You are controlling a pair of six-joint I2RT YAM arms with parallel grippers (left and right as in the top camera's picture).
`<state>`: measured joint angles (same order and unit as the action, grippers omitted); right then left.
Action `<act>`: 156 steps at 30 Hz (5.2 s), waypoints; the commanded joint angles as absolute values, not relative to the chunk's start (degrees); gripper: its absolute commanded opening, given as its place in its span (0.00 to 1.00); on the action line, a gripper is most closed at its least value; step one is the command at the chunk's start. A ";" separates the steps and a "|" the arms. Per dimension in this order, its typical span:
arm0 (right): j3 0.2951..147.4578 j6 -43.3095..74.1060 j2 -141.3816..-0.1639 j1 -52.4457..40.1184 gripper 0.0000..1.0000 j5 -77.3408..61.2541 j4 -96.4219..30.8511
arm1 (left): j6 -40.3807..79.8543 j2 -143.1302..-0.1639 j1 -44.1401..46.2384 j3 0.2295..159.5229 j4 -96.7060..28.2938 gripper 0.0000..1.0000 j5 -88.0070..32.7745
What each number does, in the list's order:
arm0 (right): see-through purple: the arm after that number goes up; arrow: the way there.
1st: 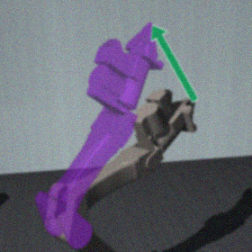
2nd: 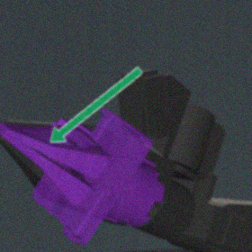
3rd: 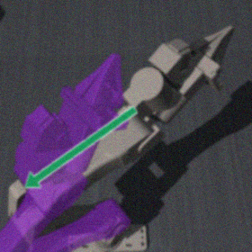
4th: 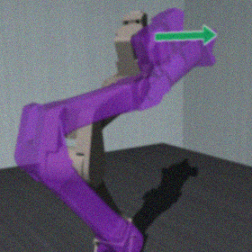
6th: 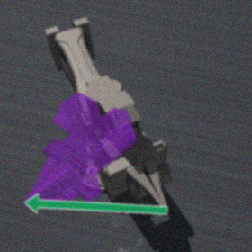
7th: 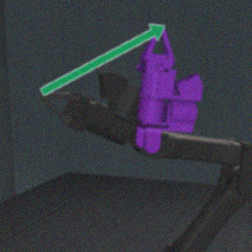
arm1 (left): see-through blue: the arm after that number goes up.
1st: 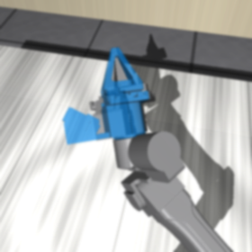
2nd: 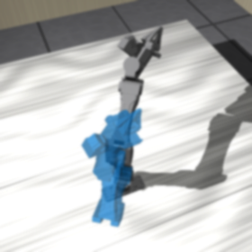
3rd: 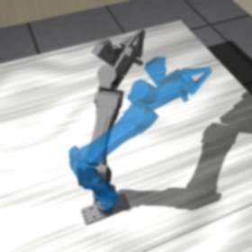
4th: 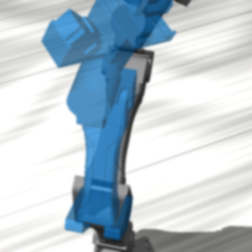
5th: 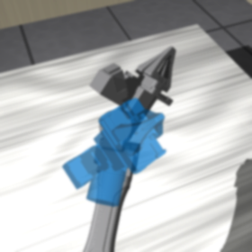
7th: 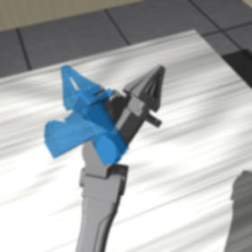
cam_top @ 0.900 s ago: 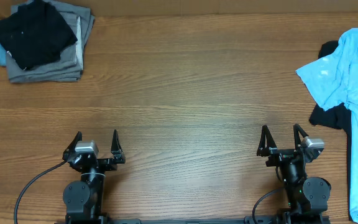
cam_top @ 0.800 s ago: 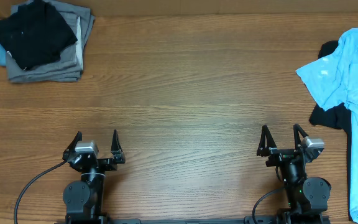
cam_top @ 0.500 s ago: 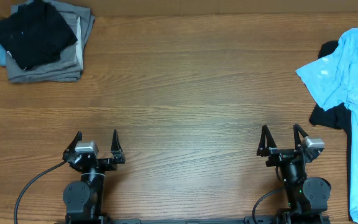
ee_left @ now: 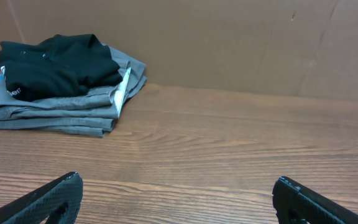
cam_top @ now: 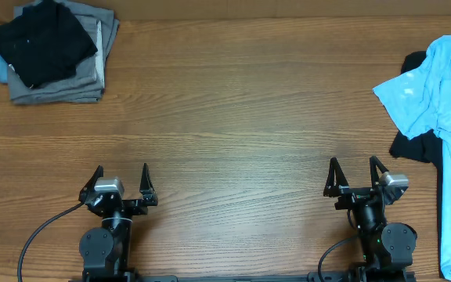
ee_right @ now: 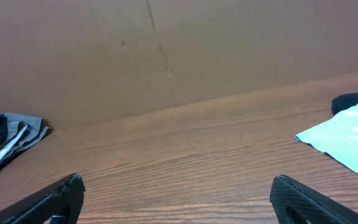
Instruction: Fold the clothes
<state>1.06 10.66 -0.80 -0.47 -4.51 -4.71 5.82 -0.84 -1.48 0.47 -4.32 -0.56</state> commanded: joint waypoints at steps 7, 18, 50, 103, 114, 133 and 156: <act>0.45 10.44 -0.16 -0.73 1.00 -4.80 -4.43 | 5.13 -0.25 -1.13 0.27 -4.36 1.00 0.47; 0.45 10.44 -0.16 -0.73 1.00 -4.80 -4.43 | 5.13 -0.25 -1.13 0.27 -4.36 1.00 0.45; 6.85 34.83 -1.61 -0.71 1.00 -24.56 15.35 | 5.13 -0.25 -1.13 0.27 -4.36 1.00 0.45; 89.49 10.92 -123.63 14.37 0.93 7.03 -27.24 | 5.13 -0.25 -1.13 0.27 -4.36 1.00 0.45; 89.49 11.79 -126.02 14.39 0.92 7.03 -25.80 | 5.13 -0.25 -1.13 0.27 -4.36 1.00 0.47; 89.49 12.08 -129.88 14.28 0.23 9.56 -25.89 | 5.13 -0.25 -1.13 0.27 -4.36 1.00 0.47; 93.47 17.02 -101.14 2.42 0.04 2.66 -30.46 | 5.13 -0.25 -1.13 0.27 -4.36 1.00 0.47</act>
<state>91.48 16.47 -105.80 8.01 6.59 -31.53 5.80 -0.75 -1.48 0.47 -4.36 -0.14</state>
